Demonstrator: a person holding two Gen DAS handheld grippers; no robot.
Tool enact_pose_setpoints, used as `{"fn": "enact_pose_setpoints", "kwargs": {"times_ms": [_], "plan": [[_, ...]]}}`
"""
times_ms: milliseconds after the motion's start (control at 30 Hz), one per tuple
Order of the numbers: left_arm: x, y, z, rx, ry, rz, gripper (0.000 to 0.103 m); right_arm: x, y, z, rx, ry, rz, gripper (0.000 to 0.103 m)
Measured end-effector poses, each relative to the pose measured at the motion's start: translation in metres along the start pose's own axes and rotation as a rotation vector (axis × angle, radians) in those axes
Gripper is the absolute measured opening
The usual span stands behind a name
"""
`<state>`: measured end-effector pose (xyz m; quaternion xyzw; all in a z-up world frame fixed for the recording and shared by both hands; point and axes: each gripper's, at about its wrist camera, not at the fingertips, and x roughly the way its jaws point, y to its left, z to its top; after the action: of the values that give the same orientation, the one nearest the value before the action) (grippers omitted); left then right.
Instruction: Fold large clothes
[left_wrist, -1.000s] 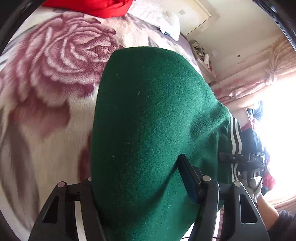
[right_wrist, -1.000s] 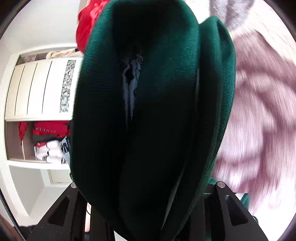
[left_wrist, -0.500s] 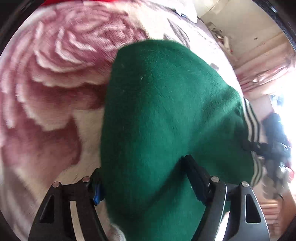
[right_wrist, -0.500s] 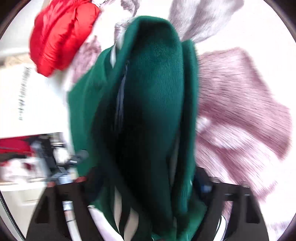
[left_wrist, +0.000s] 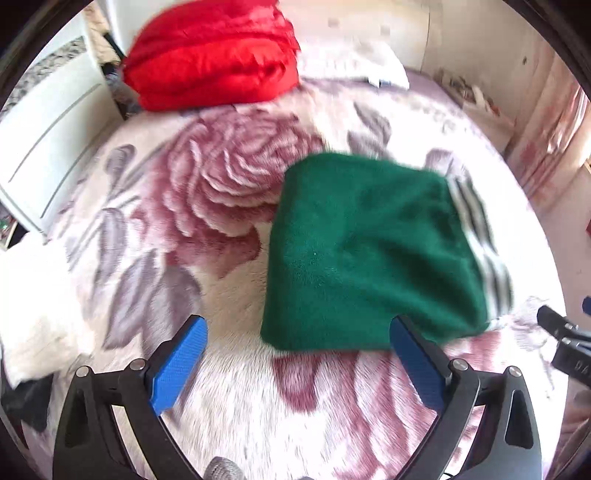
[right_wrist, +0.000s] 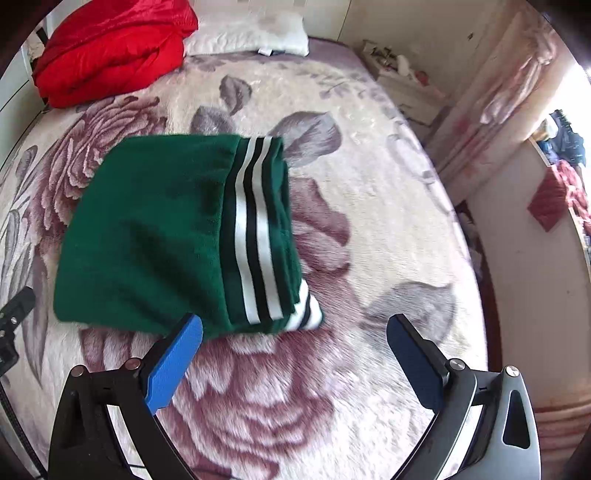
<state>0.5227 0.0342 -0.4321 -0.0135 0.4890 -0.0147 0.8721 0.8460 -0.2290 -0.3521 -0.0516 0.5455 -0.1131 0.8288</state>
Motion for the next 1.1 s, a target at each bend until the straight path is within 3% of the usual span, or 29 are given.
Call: {"fn": "enact_pose_setpoints", "kwargs": {"times_ms": [33, 200, 600, 900, 1100], "plan": [[-0.020, 0.000, -0.001, -0.013, -0.013, 0.004, 0.102, -0.025, -0.011, -0.024, 0.001, -0.011, -0.003, 0.101], [-0.109, -0.004, -0.002, -0.012, -0.070, 0.009, 0.102, -0.134, -0.046, -0.068, 0.012, -0.067, -0.015, 0.101], [-0.317, -0.014, -0.031, 0.015, -0.180, -0.029, 0.102, -0.390, -0.107, -0.136, 0.065, -0.203, 0.010, 0.101], [-0.446, -0.034, -0.068, 0.045, -0.280, -0.046, 0.102, -0.533, -0.144, -0.188, 0.084, -0.310, 0.015, 0.101], [-0.490, -0.030, -0.085, 0.033, -0.312, -0.046, 0.102, -0.599, -0.168, -0.226, 0.110, -0.351, 0.022, 0.101]]}}
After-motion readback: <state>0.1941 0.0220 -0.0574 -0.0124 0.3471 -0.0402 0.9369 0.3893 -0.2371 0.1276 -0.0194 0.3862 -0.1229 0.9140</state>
